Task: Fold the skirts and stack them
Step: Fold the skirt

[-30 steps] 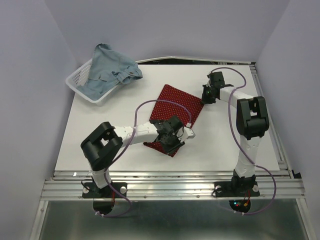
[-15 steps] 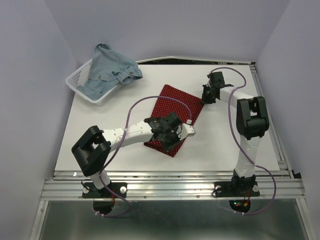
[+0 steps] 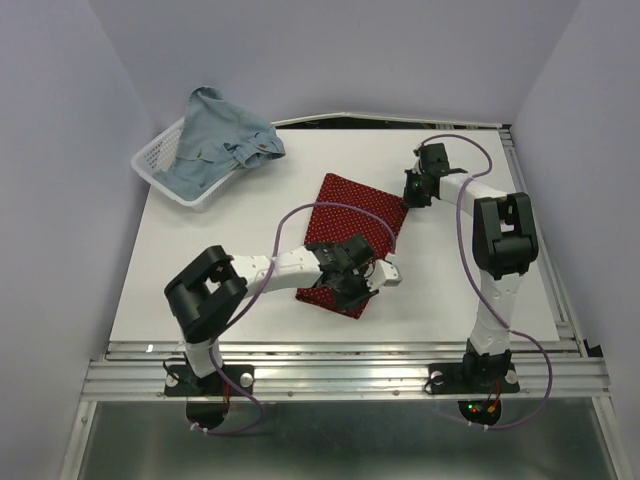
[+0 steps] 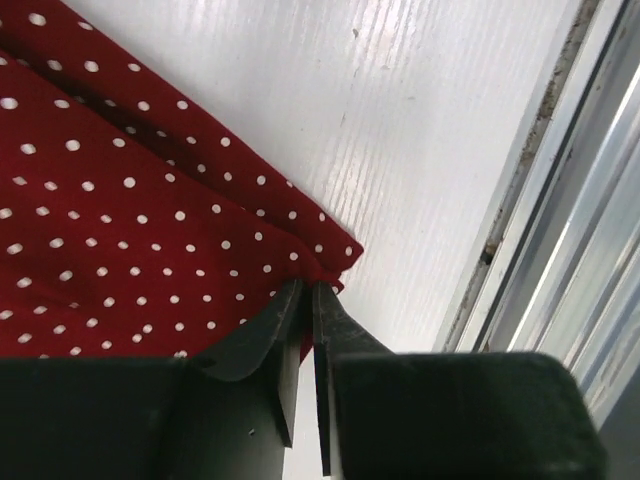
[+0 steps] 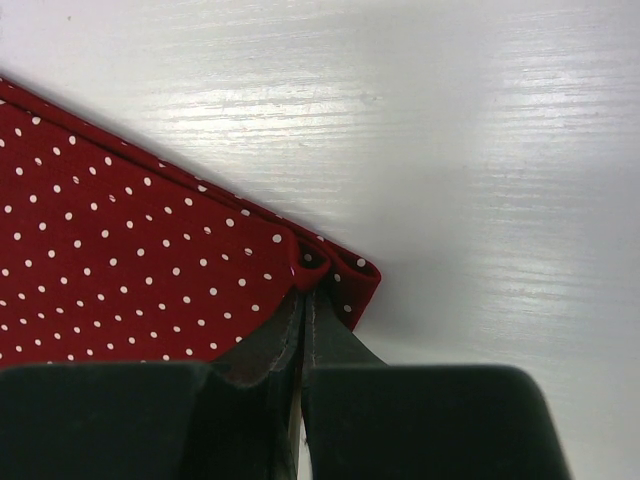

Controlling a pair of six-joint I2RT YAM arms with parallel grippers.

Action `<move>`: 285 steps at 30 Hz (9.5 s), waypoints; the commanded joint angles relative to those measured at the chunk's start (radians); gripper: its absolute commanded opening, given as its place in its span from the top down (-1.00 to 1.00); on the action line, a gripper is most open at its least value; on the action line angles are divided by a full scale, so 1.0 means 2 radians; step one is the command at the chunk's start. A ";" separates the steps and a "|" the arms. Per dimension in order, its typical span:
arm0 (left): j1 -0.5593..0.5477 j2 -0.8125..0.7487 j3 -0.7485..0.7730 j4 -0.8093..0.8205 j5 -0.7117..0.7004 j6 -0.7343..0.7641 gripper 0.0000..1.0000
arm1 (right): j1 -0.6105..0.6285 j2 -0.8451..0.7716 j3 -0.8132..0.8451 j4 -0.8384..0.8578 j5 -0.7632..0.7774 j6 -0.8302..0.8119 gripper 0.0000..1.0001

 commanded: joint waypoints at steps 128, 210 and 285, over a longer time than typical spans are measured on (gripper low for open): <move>0.019 -0.061 -0.193 0.270 -0.124 0.250 -0.31 | 0.075 -0.310 -0.452 0.192 -0.341 0.517 0.99; 0.083 0.069 0.273 -0.222 -0.101 0.311 0.92 | 0.139 0.032 0.003 -0.112 -0.379 -0.259 0.36; 0.175 -0.021 0.206 -0.037 -0.046 0.074 -0.08 | 0.011 0.029 0.235 -0.133 -0.275 -0.139 0.13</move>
